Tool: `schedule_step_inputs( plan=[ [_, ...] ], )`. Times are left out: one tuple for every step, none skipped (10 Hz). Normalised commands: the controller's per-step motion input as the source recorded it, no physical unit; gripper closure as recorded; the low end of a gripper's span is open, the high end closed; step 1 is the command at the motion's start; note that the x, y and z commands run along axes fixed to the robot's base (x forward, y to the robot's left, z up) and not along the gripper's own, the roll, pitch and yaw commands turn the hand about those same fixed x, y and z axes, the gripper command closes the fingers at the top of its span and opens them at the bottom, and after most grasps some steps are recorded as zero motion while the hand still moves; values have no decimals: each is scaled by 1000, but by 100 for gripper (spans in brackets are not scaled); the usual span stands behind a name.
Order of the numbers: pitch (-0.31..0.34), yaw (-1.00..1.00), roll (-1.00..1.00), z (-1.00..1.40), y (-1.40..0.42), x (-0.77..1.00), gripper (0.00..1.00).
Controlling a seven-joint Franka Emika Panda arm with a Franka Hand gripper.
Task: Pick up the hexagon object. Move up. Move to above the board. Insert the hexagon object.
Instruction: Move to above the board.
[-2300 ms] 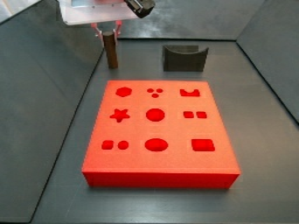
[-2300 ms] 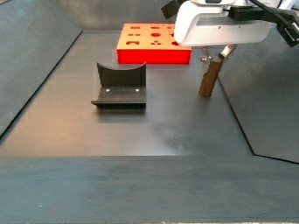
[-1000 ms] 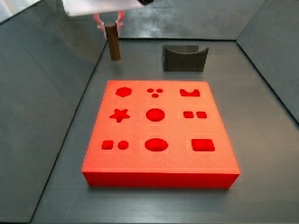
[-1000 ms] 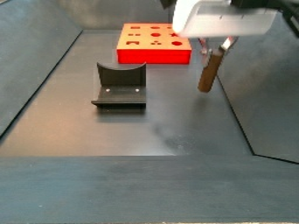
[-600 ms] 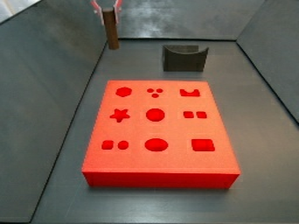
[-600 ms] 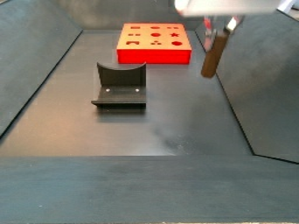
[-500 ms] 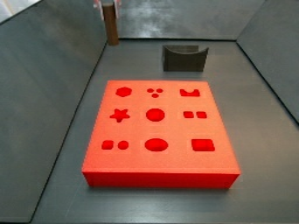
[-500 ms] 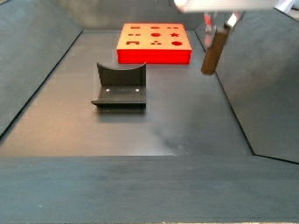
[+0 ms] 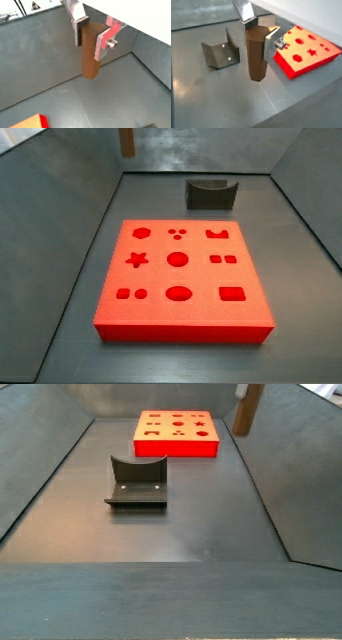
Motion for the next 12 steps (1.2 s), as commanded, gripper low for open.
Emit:
schedule_step_inputs(
  plan=[
    [88,19,-75,1000,-98,87,100],
    [86,18,-59,1000,-93,84,100],
    [85,19,-46,1000,-87,80,100],
    [86,20,-31,1000,-83,75,100],
    [88,21,-22,1000,-79,69,100],
    [87,20,-17,1000,-75,64,100],
    [87,17,-7,919,-54,50,100],
    [86,19,-4,813,-42,41,100],
    [86,21,4,600,-29,25,100],
    [87,22,12,392,-19,13,100],
    [84,22,18,237,-15,12,100],
    [193,-1000,334,-93,-1000,369,100]
  ],
)
